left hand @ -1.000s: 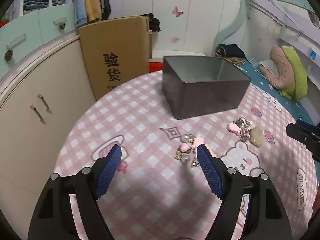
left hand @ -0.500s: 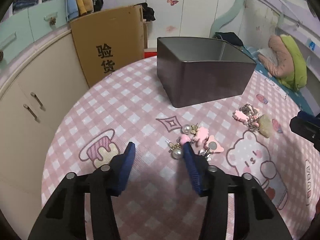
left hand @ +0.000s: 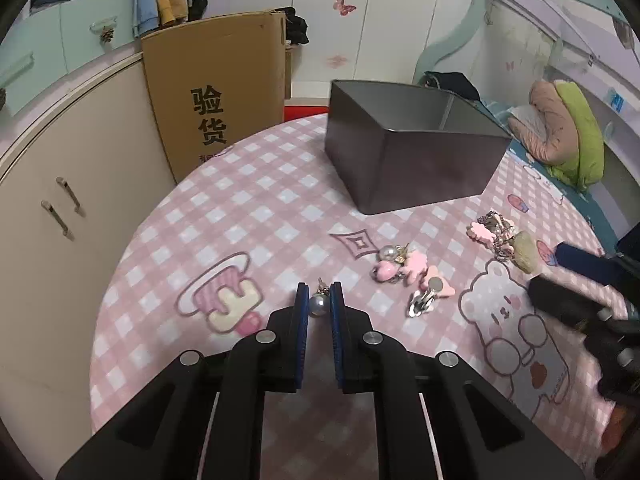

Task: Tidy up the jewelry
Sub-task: 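Move the left tool back to the jewelry and grasp a pearl earring, then grasp a silver charm earring with the right tool while the left holds its earring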

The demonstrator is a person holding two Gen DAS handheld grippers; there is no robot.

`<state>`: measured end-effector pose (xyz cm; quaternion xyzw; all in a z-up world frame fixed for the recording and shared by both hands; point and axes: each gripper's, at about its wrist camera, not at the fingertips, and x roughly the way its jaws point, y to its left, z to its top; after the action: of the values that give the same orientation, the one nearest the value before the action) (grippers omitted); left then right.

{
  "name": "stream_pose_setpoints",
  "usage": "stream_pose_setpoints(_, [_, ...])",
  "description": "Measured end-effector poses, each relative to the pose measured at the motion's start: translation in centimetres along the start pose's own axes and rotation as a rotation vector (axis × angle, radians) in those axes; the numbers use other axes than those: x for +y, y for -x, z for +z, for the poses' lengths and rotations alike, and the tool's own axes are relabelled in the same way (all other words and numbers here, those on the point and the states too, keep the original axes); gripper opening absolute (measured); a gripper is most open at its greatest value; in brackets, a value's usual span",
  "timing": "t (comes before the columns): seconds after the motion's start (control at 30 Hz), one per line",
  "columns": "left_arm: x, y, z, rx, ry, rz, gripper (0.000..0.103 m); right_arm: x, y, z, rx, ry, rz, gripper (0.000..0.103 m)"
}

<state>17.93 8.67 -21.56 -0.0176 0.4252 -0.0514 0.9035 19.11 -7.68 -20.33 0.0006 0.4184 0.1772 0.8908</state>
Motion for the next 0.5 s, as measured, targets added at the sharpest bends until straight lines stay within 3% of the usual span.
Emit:
stream_pose_setpoints(0.27, [1.6, 2.4, -0.9, -0.024, 0.032, -0.018, 0.009, 4.0, -3.2, 0.6, 0.044, 0.062, 0.018, 0.066])
stream_pose_setpoints(0.43, [2.0, 2.7, -1.0, -0.026, 0.043, -0.032, 0.009, 4.5, -4.9, 0.9, 0.073, 0.074, 0.016, 0.065])
stream_pose_setpoints(0.5, [2.0, 2.6, -1.0, -0.023, 0.046, -0.044, 0.009, 4.5, -5.1, 0.8, 0.065, 0.087, -0.005, 0.056])
